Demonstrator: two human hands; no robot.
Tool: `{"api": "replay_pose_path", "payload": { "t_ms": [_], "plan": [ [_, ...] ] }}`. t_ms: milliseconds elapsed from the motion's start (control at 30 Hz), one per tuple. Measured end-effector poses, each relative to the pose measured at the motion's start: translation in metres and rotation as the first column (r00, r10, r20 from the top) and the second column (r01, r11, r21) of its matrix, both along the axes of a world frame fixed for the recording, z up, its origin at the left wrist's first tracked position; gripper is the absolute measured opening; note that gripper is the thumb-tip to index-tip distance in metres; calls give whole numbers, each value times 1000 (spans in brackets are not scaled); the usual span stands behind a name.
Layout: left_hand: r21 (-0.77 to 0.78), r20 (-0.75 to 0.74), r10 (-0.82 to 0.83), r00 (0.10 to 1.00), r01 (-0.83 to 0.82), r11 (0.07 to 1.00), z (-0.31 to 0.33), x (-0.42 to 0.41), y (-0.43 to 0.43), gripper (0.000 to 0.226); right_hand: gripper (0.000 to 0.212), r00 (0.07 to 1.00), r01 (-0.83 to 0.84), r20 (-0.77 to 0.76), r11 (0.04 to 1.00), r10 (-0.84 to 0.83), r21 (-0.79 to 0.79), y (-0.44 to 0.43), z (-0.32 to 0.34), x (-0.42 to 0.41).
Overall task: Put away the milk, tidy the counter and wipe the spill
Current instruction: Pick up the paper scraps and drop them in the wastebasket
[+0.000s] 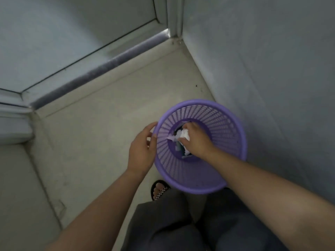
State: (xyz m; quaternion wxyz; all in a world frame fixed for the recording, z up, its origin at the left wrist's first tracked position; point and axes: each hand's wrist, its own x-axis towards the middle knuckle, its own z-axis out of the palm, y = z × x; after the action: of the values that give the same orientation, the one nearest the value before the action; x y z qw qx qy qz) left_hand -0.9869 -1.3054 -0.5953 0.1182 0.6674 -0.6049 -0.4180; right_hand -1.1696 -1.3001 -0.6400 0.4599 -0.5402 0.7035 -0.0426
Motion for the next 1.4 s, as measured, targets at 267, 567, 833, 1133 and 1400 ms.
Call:
{"api": "replay_pose_path", "payload": {
  "t_ms": [267,567,833,1133,1400],
  "plan": [
    [59,-70,21,997,-17,998,6,0,0,33,63,992,-77,-92,987,91,139,3,-10,-5],
    [303,35,-176,984,158,940,195,2,-12,46,45,999,51,10,997,-52,55,37,217,-12],
    [178,-8,-187,982,185,966,449,22,27,43,55,993,72,99,996,-67,-58,81,475,6],
    [44,-260,-2,966,14,999,594,34,93,17,41,965,154,250,945,-80,-289,131,638,24],
    [-43,-434,62,899,-89,995,644,28,162,25,54,948,222,297,902,-111,-371,202,672,0]
  ]
}}
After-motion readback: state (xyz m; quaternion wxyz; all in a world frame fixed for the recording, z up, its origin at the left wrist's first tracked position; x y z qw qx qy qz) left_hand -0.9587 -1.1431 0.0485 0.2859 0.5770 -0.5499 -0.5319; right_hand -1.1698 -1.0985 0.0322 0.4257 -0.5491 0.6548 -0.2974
